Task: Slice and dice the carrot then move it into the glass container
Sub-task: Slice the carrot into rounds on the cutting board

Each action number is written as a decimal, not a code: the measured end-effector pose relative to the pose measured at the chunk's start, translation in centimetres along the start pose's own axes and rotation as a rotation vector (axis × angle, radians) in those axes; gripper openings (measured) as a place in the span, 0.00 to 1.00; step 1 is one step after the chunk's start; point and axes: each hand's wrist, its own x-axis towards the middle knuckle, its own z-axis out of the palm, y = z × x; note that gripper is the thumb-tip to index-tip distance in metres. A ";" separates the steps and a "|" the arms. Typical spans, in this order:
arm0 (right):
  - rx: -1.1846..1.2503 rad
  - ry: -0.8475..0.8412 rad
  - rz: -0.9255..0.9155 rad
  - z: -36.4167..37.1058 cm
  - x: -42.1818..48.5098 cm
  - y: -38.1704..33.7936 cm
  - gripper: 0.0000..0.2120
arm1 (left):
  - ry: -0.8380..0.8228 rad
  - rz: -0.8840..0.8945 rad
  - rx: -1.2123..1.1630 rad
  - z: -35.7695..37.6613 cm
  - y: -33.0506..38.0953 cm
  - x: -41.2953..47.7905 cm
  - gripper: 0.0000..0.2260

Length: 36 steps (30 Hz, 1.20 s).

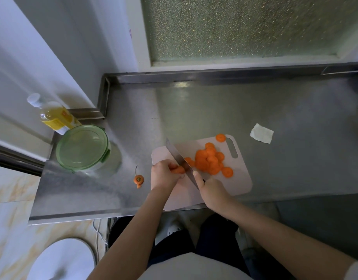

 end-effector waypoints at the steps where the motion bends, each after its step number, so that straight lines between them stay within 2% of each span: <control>1: 0.012 0.002 -0.006 0.2 0.4 0.1 0.27 | 0.000 -0.001 0.001 0.0 0.0 0.0 0.07; 3: 0.005 0.021 -0.072 0.7 0.7 0.1 0.22 | 0.000 -0.003 0.003 0.0 0.0 -0.1 0.07; 6: 0.044 0.089 -0.091 0.3 0.8 -0.8 0.28 | -0.006 -0.001 0.000 0.0 -0.1 0.0 0.07; 9: -0.012 0.106 -0.164 -0.6 0.5 -1.7 0.24 | -0.004 0.008 0.004 0.1 -0.2 -0.1 0.07; 11: -0.064 0.157 -0.139 -1.1 0.7 -1.8 0.28 | 0.009 0.026 0.005 0.2 -0.4 -0.3 0.07; 13: -0.038 0.114 -0.059 -1.2 1.3 -1.6 0.31 | 0.013 0.060 0.026 0.3 -0.6 -0.4 0.09; 16: 0.038 0.010 -0.019 -1.4 2.0 -1.2 0.32 | 0.019 0.107 0.081 0.4 -0.8 -0.6 0.12; 21: 0.108 0.033 -0.033 -1.5 2.4 -1.1 0.31 | 0.010 0.162 0.176 0.6 -1.3 -1.3 0.19; 27: 0.197 0.084 -0.091 -2.3 1.2 -1.2 0.28 | 0.043 0.187 0.192 0.0 -1.8 -2.0 0.16; 30: 0.281 0.123 -0.109 -2.3 0.5 -1.5 0.30 | 0.053 0.184 0.148 -0.3 -1.7 -2.0 0.13; 33: 0.245 0.100 -0.115 -2.1 0.3 -1.2 0.30 | 0.067 0.181 0.158 -0.4 -1.4 -2.0 0.14; 36: 0.195 0.057 -0.113 -1.9 0.5 -1.2 0.24 | 0.081 0.169 0.146 -0.4 -1.2 -2.1 0.15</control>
